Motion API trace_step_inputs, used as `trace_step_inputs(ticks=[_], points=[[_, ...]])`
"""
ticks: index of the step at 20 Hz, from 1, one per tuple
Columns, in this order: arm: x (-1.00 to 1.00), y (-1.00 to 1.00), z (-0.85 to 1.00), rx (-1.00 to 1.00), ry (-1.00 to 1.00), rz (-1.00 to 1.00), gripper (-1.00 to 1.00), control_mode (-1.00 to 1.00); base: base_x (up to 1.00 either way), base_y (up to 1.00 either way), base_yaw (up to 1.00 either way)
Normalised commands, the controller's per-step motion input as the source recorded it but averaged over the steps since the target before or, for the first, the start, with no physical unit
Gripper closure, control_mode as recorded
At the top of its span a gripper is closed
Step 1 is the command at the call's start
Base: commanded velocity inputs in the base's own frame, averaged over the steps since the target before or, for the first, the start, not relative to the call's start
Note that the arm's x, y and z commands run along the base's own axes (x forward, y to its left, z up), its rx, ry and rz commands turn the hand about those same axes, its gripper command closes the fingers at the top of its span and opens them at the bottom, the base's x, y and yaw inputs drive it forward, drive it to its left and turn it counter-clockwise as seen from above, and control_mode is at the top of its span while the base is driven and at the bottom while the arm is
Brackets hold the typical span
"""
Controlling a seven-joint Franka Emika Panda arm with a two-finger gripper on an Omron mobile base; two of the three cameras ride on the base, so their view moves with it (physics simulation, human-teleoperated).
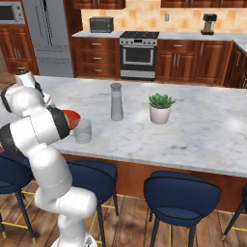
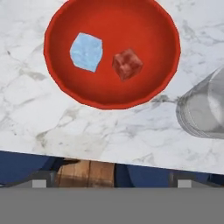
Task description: There are two ice cubes in the ice bowl. Place both ice cubes in the glass cup.
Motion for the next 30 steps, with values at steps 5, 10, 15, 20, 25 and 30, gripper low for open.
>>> trace_step_inputs(ticks=[5,10,15,20,25,30], points=[[0.57,-0.1,-0.3,-0.06,0.05,0.0,-1.0,-1.0,0.0,0.0,0.0],[0.54,0.0,-0.27,-0.02,0.08,0.0,-1.0,-1.0,0.0,0.0,0.0],[0.48,0.0,-0.17,-0.01,0.12,0.0,-1.0,-1.0,0.0,0.0,0.0],[0.3,0.0,-0.35,-0.05,0.13,0.0,-1.0,-1.0,0.0,0.0,0.0],[0.17,0.0,-0.37,-0.06,0.1,0.0,-1.0,-1.0,0.0,0.0,0.0],[0.07,0.0,-0.2,0.0,0.02,0.0,-1.0,-1.0,0.0,0.0,0.0]])
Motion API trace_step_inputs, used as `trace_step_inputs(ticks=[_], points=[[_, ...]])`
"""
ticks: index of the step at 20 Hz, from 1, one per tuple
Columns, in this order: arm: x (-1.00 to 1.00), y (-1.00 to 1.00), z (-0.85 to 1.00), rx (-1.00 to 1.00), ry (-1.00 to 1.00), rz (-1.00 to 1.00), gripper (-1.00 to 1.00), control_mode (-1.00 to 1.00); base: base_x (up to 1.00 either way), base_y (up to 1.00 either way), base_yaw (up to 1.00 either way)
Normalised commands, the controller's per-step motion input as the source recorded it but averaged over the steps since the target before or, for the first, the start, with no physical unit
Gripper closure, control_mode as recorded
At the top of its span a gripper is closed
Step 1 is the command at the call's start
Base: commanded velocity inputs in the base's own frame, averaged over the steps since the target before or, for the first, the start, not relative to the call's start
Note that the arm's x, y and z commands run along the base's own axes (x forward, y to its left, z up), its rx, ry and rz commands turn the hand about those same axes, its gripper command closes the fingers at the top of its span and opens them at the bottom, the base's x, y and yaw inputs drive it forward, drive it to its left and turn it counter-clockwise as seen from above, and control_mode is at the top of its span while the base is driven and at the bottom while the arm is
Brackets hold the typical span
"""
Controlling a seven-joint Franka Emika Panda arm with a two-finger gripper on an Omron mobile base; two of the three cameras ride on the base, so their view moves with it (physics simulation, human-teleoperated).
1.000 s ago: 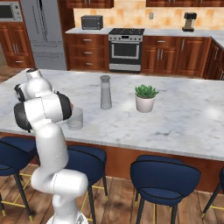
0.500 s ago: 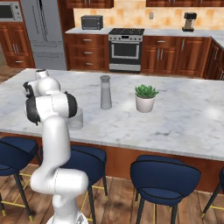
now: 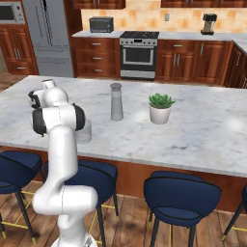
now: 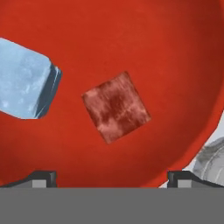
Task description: There are two ice cubes in the ice bowl. Place both ice cubes in the glass cup.
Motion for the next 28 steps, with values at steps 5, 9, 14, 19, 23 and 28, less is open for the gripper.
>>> trace_step_inputs(ticks=[5,9,14,19,23,28], points=[[0.19,0.0,-0.25,-0.03,0.0,0.0,-1.0,-1.0,0.0,0.0,0.0],[0.2,-0.02,-0.29,-0.02,0.0,0.01,-1.0,-1.0,0.0,0.0,0.0],[0.26,-0.02,-0.24,-0.01,0.0,0.02,-1.0,-1.0,0.0,0.0,0.0],[0.5,-0.01,-0.26,0.0,0.0,0.02,-1.0,-1.0,0.0,0.0,0.0],[0.18,-0.01,-0.32,0.0,0.0,0.03,-1.0,-1.0,0.0,0.0,0.0],[0.0,-0.09,-0.3,0.0,0.01,0.05,1.0,-1.0,0.0,0.0,0.0]])
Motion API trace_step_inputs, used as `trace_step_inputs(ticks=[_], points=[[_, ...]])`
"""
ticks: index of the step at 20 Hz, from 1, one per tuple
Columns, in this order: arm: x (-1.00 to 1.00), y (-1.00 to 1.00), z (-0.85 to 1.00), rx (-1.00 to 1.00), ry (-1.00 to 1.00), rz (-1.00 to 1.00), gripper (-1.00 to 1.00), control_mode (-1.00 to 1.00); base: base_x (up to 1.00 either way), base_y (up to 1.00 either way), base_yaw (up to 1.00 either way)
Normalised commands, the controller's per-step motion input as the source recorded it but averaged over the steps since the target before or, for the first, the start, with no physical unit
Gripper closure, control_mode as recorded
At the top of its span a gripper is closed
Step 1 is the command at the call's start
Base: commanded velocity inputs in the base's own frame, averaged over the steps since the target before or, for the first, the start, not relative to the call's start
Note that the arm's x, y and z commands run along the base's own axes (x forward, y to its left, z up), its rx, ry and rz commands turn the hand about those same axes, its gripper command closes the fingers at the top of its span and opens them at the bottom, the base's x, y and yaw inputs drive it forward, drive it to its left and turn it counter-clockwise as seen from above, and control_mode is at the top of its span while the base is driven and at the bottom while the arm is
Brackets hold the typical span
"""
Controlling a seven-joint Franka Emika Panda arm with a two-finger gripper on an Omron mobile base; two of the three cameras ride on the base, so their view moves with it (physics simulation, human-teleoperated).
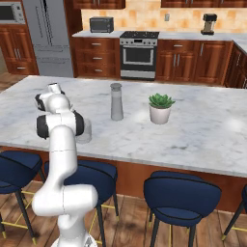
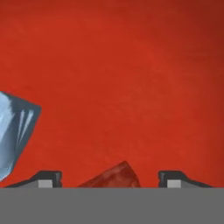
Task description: There are two ice cubes in the ice bowl. Place both ice cubes in the glass cup.
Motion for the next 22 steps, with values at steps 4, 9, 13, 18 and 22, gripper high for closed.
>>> trace_step_inputs(ticks=[4,9,13,18,22], points=[[-0.45,-0.09,-0.07,0.0,0.0,0.07,1.0,-1.0,0.0,0.0,0.0],[-0.98,-0.2,-0.04,0.0,-0.09,0.03,1.0,-1.0,0.0,0.0,0.0],[-0.3,-0.28,0.9,0.0,-0.33,0.0,1.0,-1.0,0.0,0.0,0.0],[0.0,-0.37,1.0,0.03,-0.16,0.0,1.0,-1.0,0.0,0.0,0.0],[-0.01,-0.56,0.94,0.11,0.0,0.0,1.0,-1.0,0.0,0.0,0.0]])
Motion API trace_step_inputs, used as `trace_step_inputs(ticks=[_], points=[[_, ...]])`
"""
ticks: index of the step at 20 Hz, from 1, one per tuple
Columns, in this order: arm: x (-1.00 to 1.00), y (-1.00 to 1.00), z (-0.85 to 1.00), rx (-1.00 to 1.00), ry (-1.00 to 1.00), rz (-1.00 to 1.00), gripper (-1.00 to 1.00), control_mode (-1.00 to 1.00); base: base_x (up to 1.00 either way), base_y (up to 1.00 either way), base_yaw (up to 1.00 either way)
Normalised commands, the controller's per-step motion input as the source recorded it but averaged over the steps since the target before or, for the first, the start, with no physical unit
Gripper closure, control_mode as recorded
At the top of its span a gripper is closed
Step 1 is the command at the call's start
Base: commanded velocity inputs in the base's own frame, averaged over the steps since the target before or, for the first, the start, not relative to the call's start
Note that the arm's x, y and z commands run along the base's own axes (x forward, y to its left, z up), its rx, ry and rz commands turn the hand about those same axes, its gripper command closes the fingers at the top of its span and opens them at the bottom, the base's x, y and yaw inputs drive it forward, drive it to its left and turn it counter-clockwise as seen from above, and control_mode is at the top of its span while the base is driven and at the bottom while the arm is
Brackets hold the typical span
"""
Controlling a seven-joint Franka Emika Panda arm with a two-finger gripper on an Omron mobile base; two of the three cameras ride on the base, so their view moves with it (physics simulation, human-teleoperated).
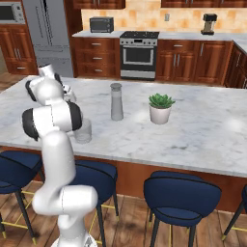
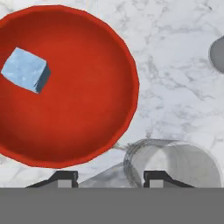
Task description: There are two ice cubes in the ice bowl. Place both ice cubes in the glass cup.
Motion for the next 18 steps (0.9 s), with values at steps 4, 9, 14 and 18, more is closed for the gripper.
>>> trace_step_inputs(ticks=[4,9,14,18], points=[[-0.08,-0.83,0.82,0.2,0.06,-0.02,1.0,-1.0,0.0,0.0,0.0],[-0.15,-0.65,0.15,0.1,0.03,-0.01,1.0,-1.0,0.0,0.0,0.0],[0.0,-0.05,-0.29,-0.02,0.04,0.0,1.0,-1.0,0.0,0.0,0.0],[0.0,-0.03,-0.14,0.0,0.0,0.0,1.0,-1.0,0.0,0.0,0.0]])
